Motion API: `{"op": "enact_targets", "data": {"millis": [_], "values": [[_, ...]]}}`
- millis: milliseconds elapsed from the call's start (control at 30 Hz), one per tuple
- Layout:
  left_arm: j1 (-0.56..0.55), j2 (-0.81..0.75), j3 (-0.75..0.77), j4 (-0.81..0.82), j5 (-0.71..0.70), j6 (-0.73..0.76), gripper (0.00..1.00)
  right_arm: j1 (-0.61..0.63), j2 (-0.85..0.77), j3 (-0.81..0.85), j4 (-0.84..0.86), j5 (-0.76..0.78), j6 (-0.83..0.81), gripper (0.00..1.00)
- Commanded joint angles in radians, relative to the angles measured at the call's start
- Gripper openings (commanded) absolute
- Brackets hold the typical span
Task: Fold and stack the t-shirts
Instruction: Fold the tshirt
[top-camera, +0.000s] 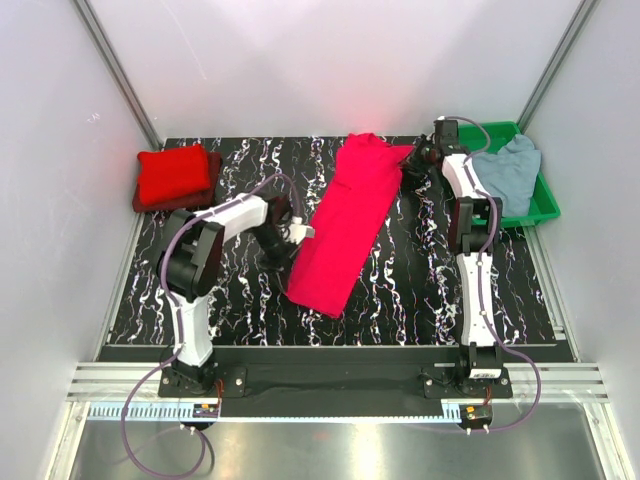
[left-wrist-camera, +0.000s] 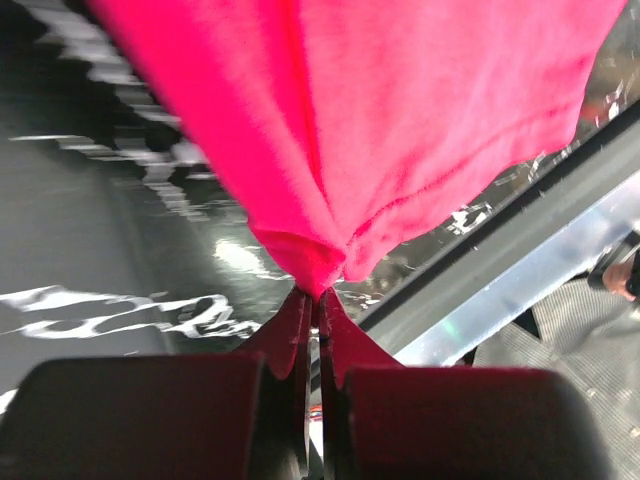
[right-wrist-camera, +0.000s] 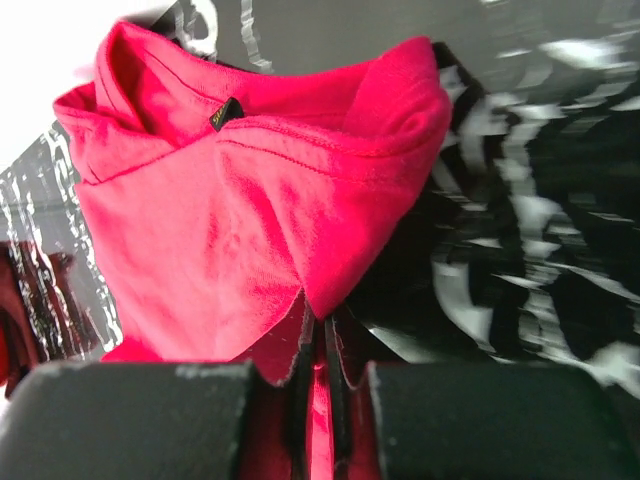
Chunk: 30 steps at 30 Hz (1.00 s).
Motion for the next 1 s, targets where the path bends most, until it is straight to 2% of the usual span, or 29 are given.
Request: {"op": "enact_targets", "data": {"millis": [0,433,967], "values": [[-0.056,-0.071,-0.03,-0.005,0.045,0.004,0.0,0.039,0.016,0.045,0.027,-0.018,0.017,0.09],[-0.3,-0.09,-0.018,0.008,0.042,0.015,0.0,0.095,0.024,0.061,0.05,-0.038,0.023,0.1],[-0.395,-0.041,0.042,0.007,0.034,0.024,0.0,0.162,0.099,0.14,0.093,-0.044,0.037,0.11]]}}
